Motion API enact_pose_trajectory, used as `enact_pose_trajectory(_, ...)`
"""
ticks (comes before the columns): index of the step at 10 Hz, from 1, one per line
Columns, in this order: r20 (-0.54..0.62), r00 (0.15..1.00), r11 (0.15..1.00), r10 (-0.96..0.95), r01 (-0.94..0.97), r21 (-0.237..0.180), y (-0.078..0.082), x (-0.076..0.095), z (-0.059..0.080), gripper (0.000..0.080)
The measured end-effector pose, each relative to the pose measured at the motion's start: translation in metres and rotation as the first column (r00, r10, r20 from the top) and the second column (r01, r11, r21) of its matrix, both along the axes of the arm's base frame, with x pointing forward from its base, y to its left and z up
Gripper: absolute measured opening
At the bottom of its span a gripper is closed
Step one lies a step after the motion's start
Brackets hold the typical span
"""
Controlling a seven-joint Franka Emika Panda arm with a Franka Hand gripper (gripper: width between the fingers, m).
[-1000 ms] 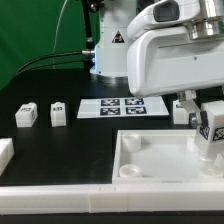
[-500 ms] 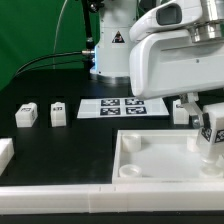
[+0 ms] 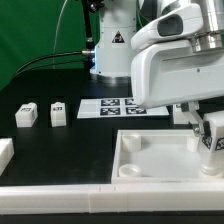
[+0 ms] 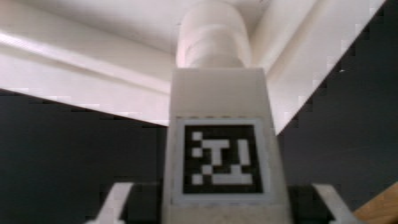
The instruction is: Assemble one leg
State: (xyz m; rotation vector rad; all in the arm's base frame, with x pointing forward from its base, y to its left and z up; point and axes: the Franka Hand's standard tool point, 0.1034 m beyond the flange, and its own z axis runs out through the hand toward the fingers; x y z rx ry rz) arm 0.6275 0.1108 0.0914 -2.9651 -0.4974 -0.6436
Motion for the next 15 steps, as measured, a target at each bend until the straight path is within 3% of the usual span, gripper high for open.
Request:
enact_pose_trajectory(5,0.007,1.0,1.0,-0.004,0.004,0.003,-0.001,-0.005,-0.014,0.0294)
enact_pose_trajectory(12,0.092,0.996,1.0,-0.013,0.012,0.009,-0.005,-0.012,-0.016,0.0294)
enact_pose_trajectory(14,0.092,0.996,1.0,-0.013,0.012,0.009,-0.005,-0.012,-0.016,0.0571)
enact_pose_trajectory(15,0.092,0.996,1.0,-0.013,0.012,0.008,-0.005,-0.012,-0.016,0.0571)
